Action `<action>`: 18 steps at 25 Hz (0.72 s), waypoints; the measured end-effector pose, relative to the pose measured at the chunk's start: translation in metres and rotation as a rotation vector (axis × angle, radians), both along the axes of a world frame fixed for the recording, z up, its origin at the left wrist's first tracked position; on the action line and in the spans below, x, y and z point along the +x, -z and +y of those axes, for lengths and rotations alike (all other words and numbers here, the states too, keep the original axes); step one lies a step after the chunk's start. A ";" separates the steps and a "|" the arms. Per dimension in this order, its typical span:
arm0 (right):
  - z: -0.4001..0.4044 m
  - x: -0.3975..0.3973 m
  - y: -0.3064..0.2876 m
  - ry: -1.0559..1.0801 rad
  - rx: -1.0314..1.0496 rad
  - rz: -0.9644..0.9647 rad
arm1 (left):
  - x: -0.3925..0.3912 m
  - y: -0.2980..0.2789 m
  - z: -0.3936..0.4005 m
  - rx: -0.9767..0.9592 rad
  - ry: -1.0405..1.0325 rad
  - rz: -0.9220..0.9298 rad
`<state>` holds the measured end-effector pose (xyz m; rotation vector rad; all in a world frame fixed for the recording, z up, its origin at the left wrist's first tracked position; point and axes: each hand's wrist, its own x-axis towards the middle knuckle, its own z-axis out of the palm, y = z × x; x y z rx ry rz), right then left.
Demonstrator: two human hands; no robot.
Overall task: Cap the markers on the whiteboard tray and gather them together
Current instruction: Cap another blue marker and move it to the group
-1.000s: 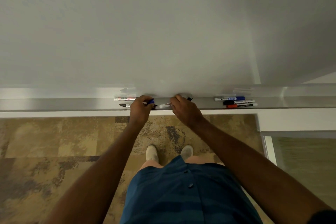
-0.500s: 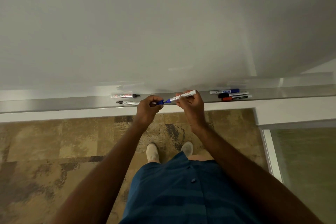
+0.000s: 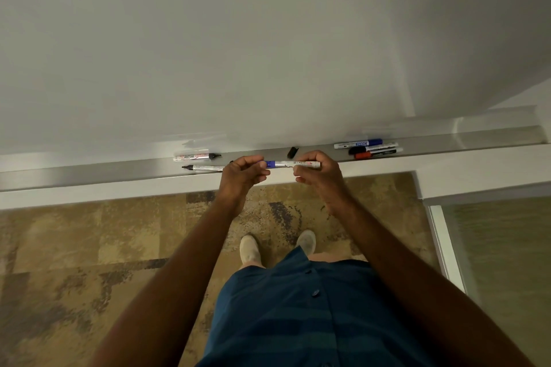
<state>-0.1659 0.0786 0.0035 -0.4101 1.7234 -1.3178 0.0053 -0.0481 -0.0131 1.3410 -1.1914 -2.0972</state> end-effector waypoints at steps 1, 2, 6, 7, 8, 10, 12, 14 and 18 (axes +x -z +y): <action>0.004 -0.004 -0.001 -0.079 0.027 0.118 | -0.001 0.000 0.001 0.028 -0.019 0.008; 0.008 -0.006 -0.002 -0.150 0.055 0.243 | -0.003 0.000 0.003 0.044 -0.030 0.002; 0.016 -0.005 -0.005 -0.234 0.079 0.491 | -0.017 -0.001 0.012 0.081 -0.073 -0.033; 0.018 -0.005 -0.005 -0.226 0.075 0.514 | -0.022 -0.002 0.014 0.087 -0.079 -0.039; 0.021 -0.006 -0.006 -0.210 0.073 0.531 | -0.027 -0.003 0.016 0.091 -0.079 -0.044; 0.025 -0.011 -0.006 -0.171 0.080 0.542 | -0.036 -0.005 0.018 0.097 -0.060 -0.045; 0.028 -0.017 -0.007 -0.142 0.090 0.536 | -0.046 -0.008 0.020 0.092 -0.039 -0.044; 0.031 -0.022 -0.006 -0.111 0.099 0.518 | -0.055 -0.011 0.021 0.069 -0.011 -0.047; 0.042 -0.039 0.002 -0.131 0.117 0.441 | -0.068 -0.010 0.025 0.061 0.040 -0.061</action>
